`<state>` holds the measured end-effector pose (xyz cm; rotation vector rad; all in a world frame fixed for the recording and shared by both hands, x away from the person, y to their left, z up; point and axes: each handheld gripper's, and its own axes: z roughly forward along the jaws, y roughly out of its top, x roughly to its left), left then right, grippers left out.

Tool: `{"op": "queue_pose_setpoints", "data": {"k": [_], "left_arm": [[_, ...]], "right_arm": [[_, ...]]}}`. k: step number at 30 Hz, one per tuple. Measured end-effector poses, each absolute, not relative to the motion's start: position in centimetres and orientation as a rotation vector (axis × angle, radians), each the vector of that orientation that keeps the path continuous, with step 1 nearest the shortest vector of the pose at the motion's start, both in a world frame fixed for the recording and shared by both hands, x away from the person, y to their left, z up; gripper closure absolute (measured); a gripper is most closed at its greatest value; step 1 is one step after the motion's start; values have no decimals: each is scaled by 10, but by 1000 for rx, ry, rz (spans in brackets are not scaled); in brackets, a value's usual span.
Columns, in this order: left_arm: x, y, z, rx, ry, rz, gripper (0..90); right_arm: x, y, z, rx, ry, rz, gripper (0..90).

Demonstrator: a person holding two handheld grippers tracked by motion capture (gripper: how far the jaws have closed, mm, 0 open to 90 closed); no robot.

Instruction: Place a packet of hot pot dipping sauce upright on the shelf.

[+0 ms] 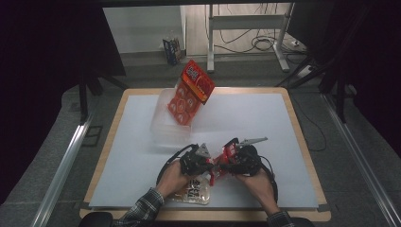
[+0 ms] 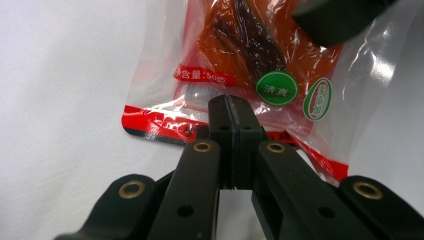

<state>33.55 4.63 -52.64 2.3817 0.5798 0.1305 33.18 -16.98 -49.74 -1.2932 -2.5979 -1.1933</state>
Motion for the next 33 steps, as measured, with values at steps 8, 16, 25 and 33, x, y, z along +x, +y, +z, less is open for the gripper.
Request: {"op": "queue_pose_setpoints", "data": {"k": [8, 16, 25, 33], "left_arm": [[335, 57, -523, 2347, 599, 79, 870], [325, 61, -520, 2303, 560, 153, 676], [314, 69, -514, 2248, 574, 178, 494], [305, 86, -511, 2184, 614, 141, 328]], "right_arm": [[336, -167, -488, -1239, -2561, -1255, 681], [333, -164, -472, -1203, -2669, -1276, 695], [337, -167, -460, -1203, -2667, -1333, 695], [342, -165, -451, -1155, -2709, -1361, 695]]}}
